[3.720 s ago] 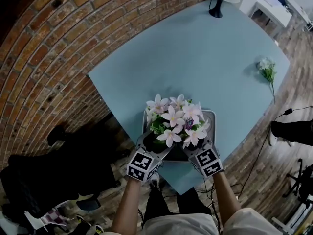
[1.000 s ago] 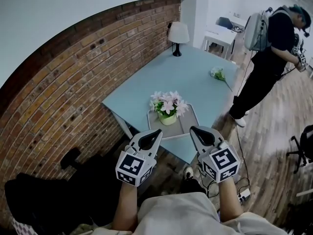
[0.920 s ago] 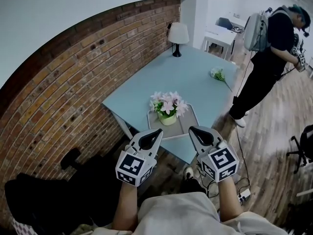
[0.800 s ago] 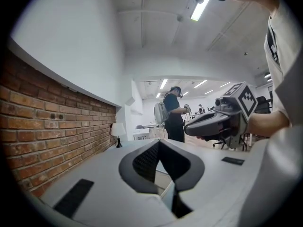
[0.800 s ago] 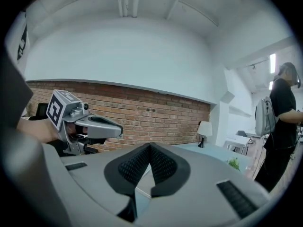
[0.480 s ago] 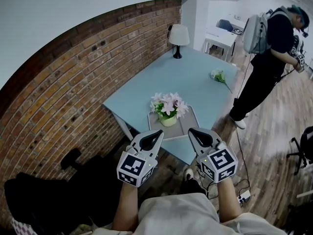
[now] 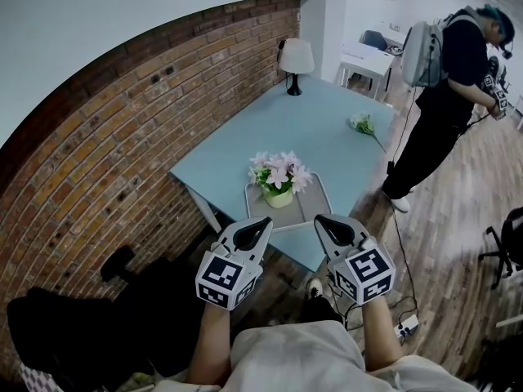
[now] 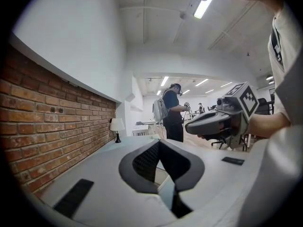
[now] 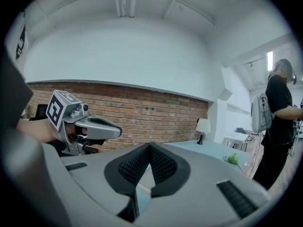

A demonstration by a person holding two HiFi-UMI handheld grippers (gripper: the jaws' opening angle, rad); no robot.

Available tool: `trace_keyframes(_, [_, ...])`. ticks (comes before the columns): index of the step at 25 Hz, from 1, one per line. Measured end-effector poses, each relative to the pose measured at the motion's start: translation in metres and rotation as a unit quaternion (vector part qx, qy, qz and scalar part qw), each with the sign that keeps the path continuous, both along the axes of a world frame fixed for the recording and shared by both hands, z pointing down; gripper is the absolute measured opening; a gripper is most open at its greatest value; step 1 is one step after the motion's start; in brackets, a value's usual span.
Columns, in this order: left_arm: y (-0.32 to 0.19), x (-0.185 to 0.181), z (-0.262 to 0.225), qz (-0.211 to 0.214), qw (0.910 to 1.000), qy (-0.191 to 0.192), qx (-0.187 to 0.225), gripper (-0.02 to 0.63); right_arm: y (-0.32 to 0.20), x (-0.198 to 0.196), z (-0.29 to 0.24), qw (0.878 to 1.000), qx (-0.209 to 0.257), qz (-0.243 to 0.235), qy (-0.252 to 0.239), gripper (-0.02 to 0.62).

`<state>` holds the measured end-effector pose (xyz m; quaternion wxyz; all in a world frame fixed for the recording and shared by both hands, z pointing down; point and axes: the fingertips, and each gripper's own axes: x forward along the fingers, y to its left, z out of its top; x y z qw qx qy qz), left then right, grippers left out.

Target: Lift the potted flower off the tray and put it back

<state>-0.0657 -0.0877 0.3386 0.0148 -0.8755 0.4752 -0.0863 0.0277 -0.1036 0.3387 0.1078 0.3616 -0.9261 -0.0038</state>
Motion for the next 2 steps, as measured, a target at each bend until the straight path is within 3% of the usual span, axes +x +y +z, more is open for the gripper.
trace_keyframes(2, [0.0015,0.0019,0.0022,0.000,1.0000,0.001,-0.002,0.023,0.0013,0.0017,0.0011,1.000,0.000,0.000,-0.001,0.020])
